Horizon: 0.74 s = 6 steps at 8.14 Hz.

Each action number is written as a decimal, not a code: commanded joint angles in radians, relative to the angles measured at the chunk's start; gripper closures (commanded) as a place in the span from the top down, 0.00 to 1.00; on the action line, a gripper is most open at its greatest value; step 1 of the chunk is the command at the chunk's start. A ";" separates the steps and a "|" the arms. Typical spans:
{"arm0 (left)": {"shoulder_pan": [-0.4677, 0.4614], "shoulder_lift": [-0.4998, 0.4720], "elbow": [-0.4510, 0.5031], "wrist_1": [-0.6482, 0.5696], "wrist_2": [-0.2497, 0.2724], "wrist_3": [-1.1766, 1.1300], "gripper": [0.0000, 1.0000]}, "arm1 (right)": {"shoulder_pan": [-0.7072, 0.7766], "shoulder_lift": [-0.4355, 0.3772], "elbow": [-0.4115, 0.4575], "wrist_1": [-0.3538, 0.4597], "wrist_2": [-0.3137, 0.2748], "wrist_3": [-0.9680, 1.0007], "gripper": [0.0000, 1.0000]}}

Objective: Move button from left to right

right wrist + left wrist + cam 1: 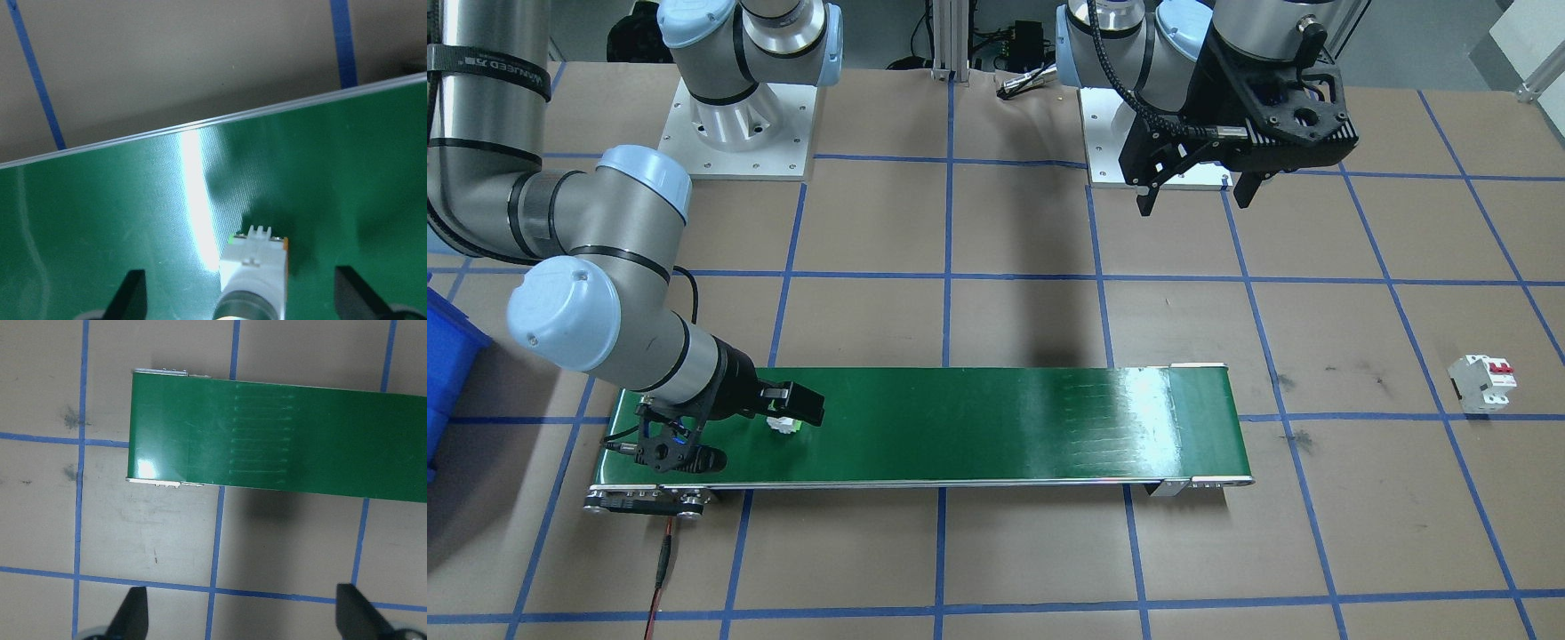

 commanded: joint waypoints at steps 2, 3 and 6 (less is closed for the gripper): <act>-0.001 0.018 -0.007 0.000 0.000 0.000 1.00 | 0.000 0.008 0.001 0.001 -0.097 -0.013 0.09; -0.001 0.023 -0.009 0.000 0.002 0.000 1.00 | -0.002 0.007 0.001 0.012 -0.135 -0.017 0.00; -0.001 0.023 -0.009 0.000 0.002 0.000 1.00 | -0.015 -0.007 -0.011 0.021 -0.232 -0.104 0.00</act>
